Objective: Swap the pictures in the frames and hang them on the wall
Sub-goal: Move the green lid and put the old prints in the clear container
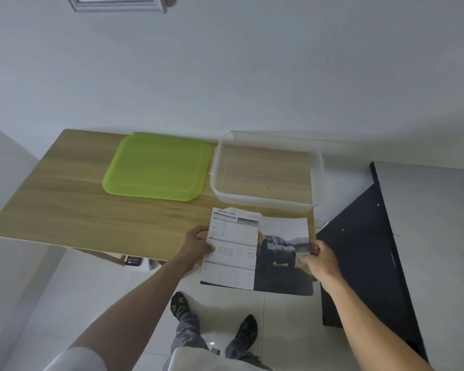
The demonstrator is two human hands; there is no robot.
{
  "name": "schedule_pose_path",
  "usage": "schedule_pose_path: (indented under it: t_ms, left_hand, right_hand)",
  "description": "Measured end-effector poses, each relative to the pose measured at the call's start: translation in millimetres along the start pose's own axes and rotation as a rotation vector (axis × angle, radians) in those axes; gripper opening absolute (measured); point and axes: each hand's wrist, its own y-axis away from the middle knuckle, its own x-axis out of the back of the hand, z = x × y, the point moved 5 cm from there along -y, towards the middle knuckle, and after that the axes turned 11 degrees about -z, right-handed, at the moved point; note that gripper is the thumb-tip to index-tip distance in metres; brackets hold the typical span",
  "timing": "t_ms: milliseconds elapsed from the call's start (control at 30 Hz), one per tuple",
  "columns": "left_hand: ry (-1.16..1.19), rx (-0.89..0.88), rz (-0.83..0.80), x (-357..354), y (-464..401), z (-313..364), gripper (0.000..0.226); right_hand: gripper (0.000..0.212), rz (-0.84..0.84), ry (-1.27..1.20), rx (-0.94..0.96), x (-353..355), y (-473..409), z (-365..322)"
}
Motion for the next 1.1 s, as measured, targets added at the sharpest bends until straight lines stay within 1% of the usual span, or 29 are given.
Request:
schedule_pose_path:
  t_ms: [100,267,400,533,667,800,933,1100]
  left_hand:
    - [0.049,-0.016,-0.031,9.5,8.0,-4.9,0.055]
    - [0.057,-0.045,-0.085,23.1,28.6,1.2,0.052]
    - [0.078,-0.089,-0.115,41.6,37.4,11.8,0.052]
    - [0.078,-0.173,-0.118,55.1,38.8,34.0,0.055]
    - [0.099,-0.218,-0.108,57.5,33.7,67.6,0.055]
    - [0.065,-0.269,-0.069,50.7,16.9,112.8,0.052]
    - [0.021,-0.311,-0.04,35.9,-6.7,161.1,0.051]
    - [-0.05,-0.324,-0.024,22.6,-47.8,207.2,0.049]
  right_hand:
    - [0.051,-0.063,-0.048,0.021,-0.2,3.1,3.6]
    - [0.05,-0.156,-0.078,0.069,-1.8,8.7,-2.7]
    - [0.052,-0.25,-0.067,0.09,-2.7,9.6,-16.3]
    - [0.052,-0.281,-0.063,0.152,1.4,9.3,-42.8]
    - [0.044,-0.235,-0.061,0.242,15.5,8.7,-81.4]
    - [0.044,-0.15,-0.075,0.31,35.4,6.0,-119.5]
    - [0.048,-0.023,-0.024,0.35,56.3,-14.2,-149.5]
    - [0.049,0.144,0.077,0.359,74.7,-47.9,-179.0]
